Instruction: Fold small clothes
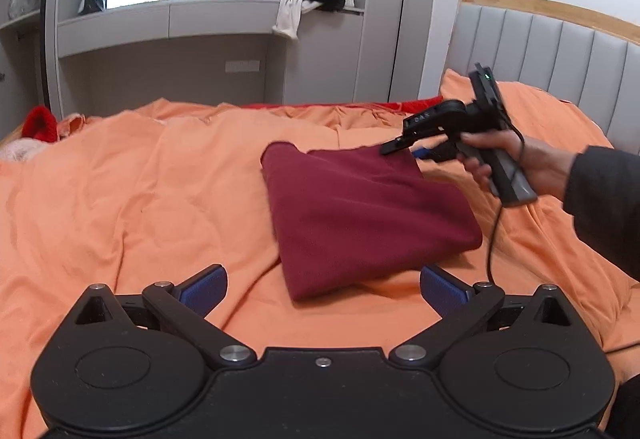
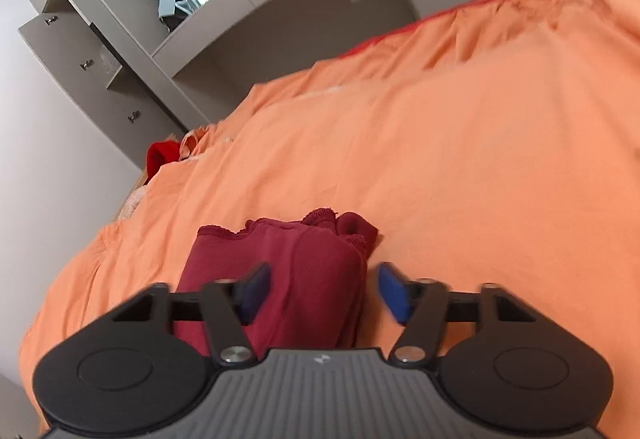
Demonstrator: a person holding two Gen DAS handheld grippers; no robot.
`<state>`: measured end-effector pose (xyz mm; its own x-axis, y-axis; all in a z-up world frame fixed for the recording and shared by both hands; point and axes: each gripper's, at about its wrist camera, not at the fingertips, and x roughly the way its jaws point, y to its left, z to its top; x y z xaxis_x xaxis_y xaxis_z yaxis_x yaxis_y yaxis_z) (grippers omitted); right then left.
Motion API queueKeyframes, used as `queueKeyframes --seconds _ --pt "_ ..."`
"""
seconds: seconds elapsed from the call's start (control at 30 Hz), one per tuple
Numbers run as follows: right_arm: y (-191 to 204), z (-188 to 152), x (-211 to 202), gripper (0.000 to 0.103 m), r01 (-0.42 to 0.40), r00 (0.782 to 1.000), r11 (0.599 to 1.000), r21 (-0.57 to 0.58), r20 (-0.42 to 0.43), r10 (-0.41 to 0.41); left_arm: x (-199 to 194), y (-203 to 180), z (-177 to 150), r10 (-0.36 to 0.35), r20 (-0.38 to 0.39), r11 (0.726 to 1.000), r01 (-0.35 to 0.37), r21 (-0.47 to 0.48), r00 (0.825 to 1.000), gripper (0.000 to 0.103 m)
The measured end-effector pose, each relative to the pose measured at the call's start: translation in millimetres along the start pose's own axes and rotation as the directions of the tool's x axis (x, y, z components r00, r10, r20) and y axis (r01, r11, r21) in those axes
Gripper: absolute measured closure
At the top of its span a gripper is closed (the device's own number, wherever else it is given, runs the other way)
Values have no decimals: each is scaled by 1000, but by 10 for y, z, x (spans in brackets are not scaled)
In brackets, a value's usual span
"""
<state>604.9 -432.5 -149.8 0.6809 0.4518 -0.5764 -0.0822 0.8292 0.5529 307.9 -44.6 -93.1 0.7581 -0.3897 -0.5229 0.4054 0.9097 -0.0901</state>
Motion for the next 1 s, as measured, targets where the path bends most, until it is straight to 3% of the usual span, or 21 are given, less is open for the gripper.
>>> queueKeyframes --seconds 0.07,0.23,0.3,0.4,0.43,0.47,0.5,0.53,0.63,0.73,0.83,0.9,1.0 --pt "49 24 12 87 -23 1000 999 -41 14 23 42 45 -22 5 -17 1000 -5 -16 1000 1" --pt "277 212 -126 90 -136 984 976 -167 93 153 107 166 -33 13 -37 998 -15 -62 999 1" --pt "171 284 -95 90 -158 979 980 -123 107 171 124 201 -32 8 -41 996 -11 -83 999 1" --pt "-124 271 188 90 -112 993 993 -27 34 113 140 212 -48 17 -47 996 -21 -81 999 1" --pt "-231 222 294 89 -90 996 996 15 -5 90 145 208 -52 20 -48 997 -24 -76 999 1" --pt "-319 167 359 82 -53 998 998 42 -13 54 147 198 -52 22 -49 997 -25 -69 999 1" --pt "-410 120 382 64 -42 999 997 72 14 41 147 180 -44 22 -49 998 -25 -65 999 1" --pt "-453 81 325 61 -64 997 994 91 55 59 145 174 -42 20 -48 998 -23 -62 999 1" --pt "-516 -7 1 58 -163 981 981 108 128 149 129 167 -40 18 -46 998 -20 -56 999 1" --pt "-474 -206 -342 58 -229 971 971 74 82 223 115 174 -32 10 -41 998 -13 -67 999 1" --pt "-400 -498 -529 58 -233 972 969 84 -20 235 104 174 -31 -1 -39 997 -2 -82 999 1" --pt "-377 -666 -633 58 -248 967 964 93 -37 252 99 149 -32 -6 -39 997 3 -80 999 1" --pt "-364 -714 -656 59 -346 935 927 142 -31 354 92 84 -42 -4 -36 998 2 -61 999 1"
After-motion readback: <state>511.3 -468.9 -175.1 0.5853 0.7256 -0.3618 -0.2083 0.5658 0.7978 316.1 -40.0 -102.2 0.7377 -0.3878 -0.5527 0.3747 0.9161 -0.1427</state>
